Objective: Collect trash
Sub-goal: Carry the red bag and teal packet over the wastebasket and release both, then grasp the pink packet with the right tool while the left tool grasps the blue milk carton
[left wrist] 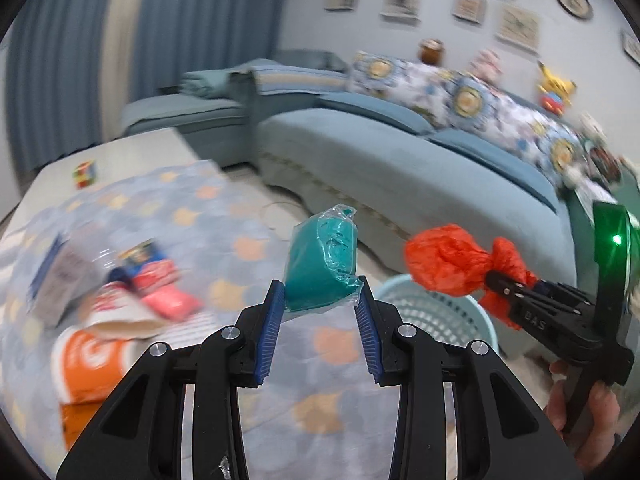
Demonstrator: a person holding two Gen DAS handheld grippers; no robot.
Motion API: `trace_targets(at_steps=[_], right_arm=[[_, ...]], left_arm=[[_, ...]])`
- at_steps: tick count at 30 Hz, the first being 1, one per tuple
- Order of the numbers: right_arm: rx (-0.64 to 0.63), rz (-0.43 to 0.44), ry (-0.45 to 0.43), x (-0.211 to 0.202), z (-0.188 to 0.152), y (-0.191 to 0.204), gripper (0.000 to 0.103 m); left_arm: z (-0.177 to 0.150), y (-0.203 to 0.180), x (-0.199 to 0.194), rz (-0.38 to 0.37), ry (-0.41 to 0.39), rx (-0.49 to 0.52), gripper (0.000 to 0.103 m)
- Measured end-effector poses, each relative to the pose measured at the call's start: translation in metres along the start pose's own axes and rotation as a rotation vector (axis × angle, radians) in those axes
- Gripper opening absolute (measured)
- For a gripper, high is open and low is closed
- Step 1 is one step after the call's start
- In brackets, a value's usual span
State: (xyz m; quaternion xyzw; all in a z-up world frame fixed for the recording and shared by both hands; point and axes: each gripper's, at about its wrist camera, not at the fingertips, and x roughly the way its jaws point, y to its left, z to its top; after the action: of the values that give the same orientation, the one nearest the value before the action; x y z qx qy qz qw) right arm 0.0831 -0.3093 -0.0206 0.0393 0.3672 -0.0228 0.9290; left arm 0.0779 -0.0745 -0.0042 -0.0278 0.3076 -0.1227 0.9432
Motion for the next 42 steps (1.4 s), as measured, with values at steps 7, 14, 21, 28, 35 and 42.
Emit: trace_targets(at_steps=[7,14,21,28,35,42], right_arm=[[0.116,-0.106,0.173,0.036,-0.027,-0.054,0.028],[0.216,-0.151,0.360,0.077,-0.061,-0.086,0.032],[0.247,-0.121,0.391,0.087,-0.069,-0.091,0.052],[0.261,-0.079,0.349,0.079,-0.062,-0.091,0.056],[0.233,-0.061,0.333,0.072,-0.058,-0.083,0.056],[0.161,-0.031,0.265,0.055,-0.044,-0.056,0.056]], left_arm=[[-0.009,-0.059,0.049,-0.135,0.102,0.102,0.034],[-0.026,-0.087,0.099,-0.218,0.235,0.157,0.034],[-0.030,-0.096,0.123,-0.254,0.301,0.161,0.036],[-0.029,-0.084,0.118,-0.253,0.286,0.116,0.063],[-0.028,-0.067,0.109,-0.248,0.281,0.072,0.065],[-0.027,-0.037,0.088,-0.211,0.251,0.013,0.065]])
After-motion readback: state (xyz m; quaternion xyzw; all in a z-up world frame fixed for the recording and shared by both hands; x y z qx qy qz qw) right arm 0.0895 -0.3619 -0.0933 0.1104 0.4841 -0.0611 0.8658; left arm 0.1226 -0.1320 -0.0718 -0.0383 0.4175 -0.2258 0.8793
